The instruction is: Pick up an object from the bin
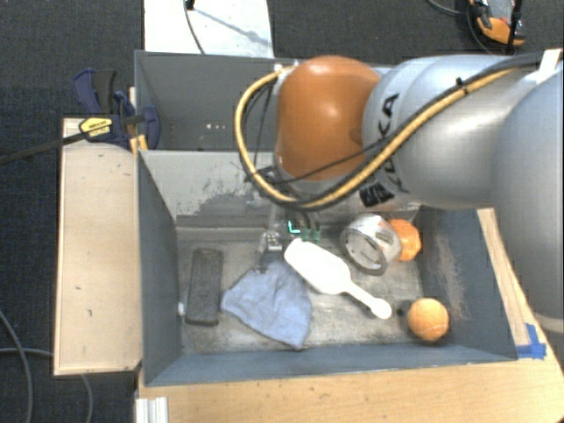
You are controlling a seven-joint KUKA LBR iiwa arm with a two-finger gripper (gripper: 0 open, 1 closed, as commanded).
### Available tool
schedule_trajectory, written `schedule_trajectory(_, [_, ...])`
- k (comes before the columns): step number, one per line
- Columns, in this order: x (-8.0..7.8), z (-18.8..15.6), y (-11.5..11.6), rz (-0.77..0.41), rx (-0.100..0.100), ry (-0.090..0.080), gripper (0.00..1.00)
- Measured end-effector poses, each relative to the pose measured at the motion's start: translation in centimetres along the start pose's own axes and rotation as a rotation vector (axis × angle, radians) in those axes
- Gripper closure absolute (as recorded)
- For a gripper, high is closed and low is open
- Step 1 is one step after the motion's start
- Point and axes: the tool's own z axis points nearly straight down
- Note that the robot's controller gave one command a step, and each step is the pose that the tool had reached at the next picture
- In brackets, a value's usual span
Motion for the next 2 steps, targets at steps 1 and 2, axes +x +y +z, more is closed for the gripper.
schedule_trajectory(1, [-0.2, -0.4, -0.1, 0.003, -0.001, -0.008, 0.0])
schedule_trajectory(2, [2.3, 9.7, -3.4, -0.142, 0.0, -0.007, 1.0])
